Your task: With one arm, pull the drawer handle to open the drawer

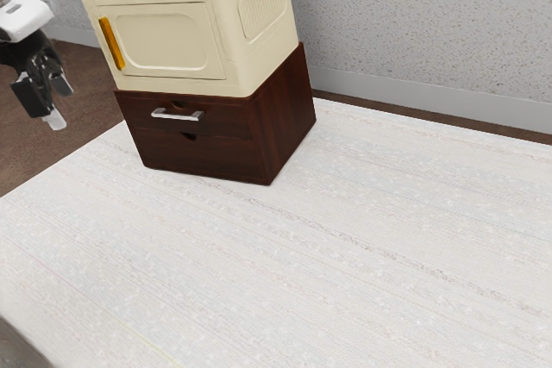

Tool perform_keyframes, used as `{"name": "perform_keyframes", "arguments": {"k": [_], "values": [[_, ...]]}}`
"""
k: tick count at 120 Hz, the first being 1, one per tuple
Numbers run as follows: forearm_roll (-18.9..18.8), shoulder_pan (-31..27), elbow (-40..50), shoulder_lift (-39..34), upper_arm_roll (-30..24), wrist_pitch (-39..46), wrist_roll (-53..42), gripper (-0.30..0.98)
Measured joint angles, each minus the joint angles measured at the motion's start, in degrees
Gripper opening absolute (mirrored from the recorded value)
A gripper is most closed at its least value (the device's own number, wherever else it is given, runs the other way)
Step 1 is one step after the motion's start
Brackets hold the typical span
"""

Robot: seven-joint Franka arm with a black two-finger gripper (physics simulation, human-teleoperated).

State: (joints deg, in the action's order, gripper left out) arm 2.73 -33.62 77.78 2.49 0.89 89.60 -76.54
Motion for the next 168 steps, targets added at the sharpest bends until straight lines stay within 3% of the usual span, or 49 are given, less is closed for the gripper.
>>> {"name": "perform_keyframes", "arguments": {"k": [9,30,55,74,110,134,144,168], "values": [[0.7,-1.1,1.5,2.4,0.0,5.0,-4.1,0.69],[-2.7,9.9,11.8,-0.5,-3.1,18.8,-9.5,0.69],[-3.2,17.9,13.2,-0.4,-2.0,26.2,-14.6,0.67],[-2.0,14.3,13.4,-1.3,1.1,28.6,-17.6,0.66],[1.4,-0.7,13.3,0.9,2.2,30.2,-21.5,0.55],[5.9,6.8,13.3,2.9,0.8,32.2,-23.2,0.43],[7.0,7.3,13.4,3.2,0.8,32.7,-23.6,0.4],[5.2,5.6,13.4,4.5,1.2,33.3,-24.8,0.35]]}}
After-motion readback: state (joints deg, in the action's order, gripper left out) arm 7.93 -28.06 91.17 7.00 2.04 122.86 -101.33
